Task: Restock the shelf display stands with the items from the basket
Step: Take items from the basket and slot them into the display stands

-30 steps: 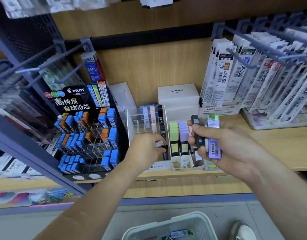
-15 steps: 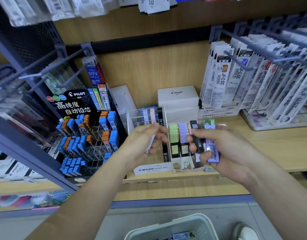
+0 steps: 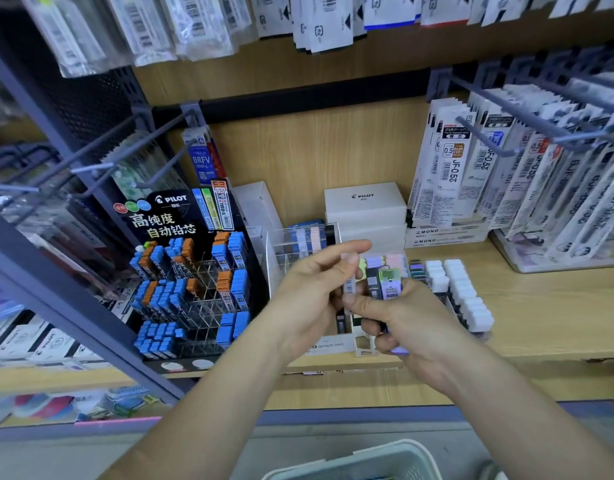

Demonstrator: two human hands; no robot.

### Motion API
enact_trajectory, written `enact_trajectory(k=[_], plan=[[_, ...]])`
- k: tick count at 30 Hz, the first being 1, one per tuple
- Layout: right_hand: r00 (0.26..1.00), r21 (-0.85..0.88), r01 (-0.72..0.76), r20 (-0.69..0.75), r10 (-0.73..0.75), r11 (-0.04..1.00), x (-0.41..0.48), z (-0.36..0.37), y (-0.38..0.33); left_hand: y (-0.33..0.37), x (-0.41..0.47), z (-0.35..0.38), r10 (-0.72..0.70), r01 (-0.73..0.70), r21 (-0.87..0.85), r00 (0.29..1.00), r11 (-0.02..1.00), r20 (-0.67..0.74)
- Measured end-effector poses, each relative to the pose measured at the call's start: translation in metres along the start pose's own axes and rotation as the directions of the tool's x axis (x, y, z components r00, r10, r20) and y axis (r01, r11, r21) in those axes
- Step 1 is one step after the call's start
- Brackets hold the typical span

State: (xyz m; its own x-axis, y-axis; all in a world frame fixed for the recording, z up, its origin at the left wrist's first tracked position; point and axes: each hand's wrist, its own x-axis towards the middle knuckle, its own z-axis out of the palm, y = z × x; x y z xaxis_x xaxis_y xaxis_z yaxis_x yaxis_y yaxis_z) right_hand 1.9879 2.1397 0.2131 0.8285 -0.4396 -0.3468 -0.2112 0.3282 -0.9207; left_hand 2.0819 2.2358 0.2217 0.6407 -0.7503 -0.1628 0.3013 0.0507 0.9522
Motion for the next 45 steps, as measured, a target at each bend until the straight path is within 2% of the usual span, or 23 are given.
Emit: enact_trajectory(k=[3, 5, 8, 11, 18, 21, 23, 31, 36, 41, 45], plan=[[1.0, -0.044, 0.001, -0.005, -0.002, 0.999, 0.002, 0.003, -0.003, 0.011, 0.003, -0.023, 0.078, -0.058, 0.241, 0.994, 0.969, -0.075], [0.999, -0.024, -0.014, -0.032, 0.014, 1.0, 0.005, 0.004, -0.005, 0.021, 0.005, -0.036, 0.159, -0.102, 0.316, 0.974, 0.943, -0.16], [0.992, 0.077, -0.068, -0.101, 0.076, 0.995, 0.01, 0.003, -0.013, 0.031, 0.013, -0.058, 0.306, -0.166, 0.418, 0.906, 0.893, -0.293], [0.989, 0.184, -0.097, -0.088, 0.115, 0.978, 0.011, 0.002, -0.019, 0.033, 0.027, -0.075, 0.382, -0.168, 0.516, 0.858, 0.84, -0.344], [0.992, 0.213, -0.112, -0.032, 0.122, 0.971, 0.01, 0.0, -0.027, 0.029, 0.048, -0.078, 0.478, -0.161, 0.663, 0.814, 0.731, -0.329], [0.991, 0.16, -0.131, -0.007, 0.134, 0.978, 0.012, 0.004, -0.03, 0.03, 0.052, -0.08, 0.509, -0.161, 0.702, 0.799, 0.693, -0.319], [0.99, 0.126, -0.143, 0.012, 0.143, 0.982, 0.013, 0.004, -0.03, 0.028, 0.054, -0.079, 0.511, -0.154, 0.726, 0.805, 0.67, -0.301], [0.989, 0.164, -0.149, 0.014, 0.149, 0.975, 0.018, -0.002, -0.027, 0.017, 0.064, -0.079, 0.487, -0.103, 0.794, 0.834, 0.599, -0.259], [0.989, 0.162, -0.144, -0.001, 0.146, 0.976, 0.019, -0.007, -0.027, 0.03, 0.06, -0.085, 0.524, -0.142, 0.76, 0.802, 0.634, -0.287], [0.989, 0.169, -0.144, 0.009, 0.145, 0.975, 0.019, -0.008, -0.026, 0.033, 0.059, -0.086, 0.59, -0.066, 0.921, 0.785, 0.384, -0.19], [0.988, 0.195, -0.151, 0.026, 0.149, 0.969, 0.02, -0.008, -0.025, 0.029, 0.067, -0.086, 0.515, 0.015, 0.987, 0.852, 0.162, -0.097]])
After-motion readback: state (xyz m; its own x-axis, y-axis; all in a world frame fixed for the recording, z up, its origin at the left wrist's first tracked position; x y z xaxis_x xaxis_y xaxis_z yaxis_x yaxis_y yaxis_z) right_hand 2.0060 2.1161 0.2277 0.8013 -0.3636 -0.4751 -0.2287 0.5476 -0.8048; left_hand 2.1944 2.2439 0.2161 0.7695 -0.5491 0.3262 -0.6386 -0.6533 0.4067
